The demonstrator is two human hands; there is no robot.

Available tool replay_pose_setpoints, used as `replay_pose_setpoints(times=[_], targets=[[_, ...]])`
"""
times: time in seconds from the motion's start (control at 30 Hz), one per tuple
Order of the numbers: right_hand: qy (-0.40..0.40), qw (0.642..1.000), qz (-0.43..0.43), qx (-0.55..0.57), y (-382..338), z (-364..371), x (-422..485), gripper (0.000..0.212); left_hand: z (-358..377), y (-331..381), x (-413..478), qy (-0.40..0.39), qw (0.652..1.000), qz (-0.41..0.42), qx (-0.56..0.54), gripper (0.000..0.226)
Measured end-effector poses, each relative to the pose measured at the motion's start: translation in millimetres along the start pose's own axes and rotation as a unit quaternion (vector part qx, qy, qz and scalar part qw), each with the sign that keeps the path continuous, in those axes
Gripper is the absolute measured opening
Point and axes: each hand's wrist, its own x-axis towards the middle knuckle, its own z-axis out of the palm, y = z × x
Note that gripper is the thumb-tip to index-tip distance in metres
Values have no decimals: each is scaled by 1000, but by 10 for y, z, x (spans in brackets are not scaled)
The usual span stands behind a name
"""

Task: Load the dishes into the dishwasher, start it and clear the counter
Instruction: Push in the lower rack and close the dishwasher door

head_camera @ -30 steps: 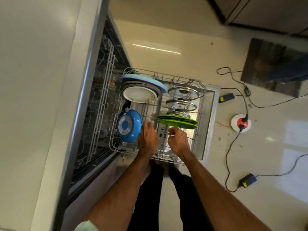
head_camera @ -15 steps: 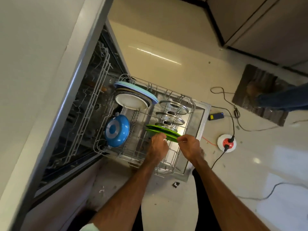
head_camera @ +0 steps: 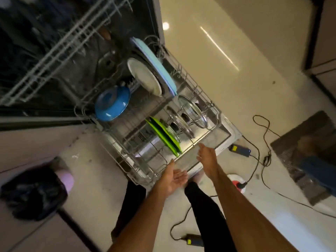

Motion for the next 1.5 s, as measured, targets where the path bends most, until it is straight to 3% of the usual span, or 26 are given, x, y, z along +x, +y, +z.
replay_pose_setpoints(times=[0.17,0.3,0.57,0.8,0.97,1.1,1.33,1.43,1.5], targets=[[-1,994,48,98,-95,131,391,22,80,138,387,33,959,28,-280,39],[-7,993,61,103,-131,203,398,17,143,189,333,25,932,43,-358,13],[-9,985,73,157,-346,460,404,10,-31,374,329,-34,915,58,-397,7],[-54,983,26,171,-658,851,371,22,-226,856,255,-101,916,93,-378,13],[-91,982,-7,164,-941,1158,403,4,-317,1277,263,-99,920,125,-359,19],[-111,984,-27,139,-1212,1471,406,17,-393,1681,204,-103,924,132,-343,24],[-126,979,-38,154,-1690,2137,495,3,-534,2535,57,-102,920,175,-334,14],[-151,974,-59,159,-1879,2399,491,9,-572,2969,110,-97,916,212,-326,35],[-170,970,-78,155,-1976,2555,517,11,-557,3225,94,-94,911,233,-328,37]])
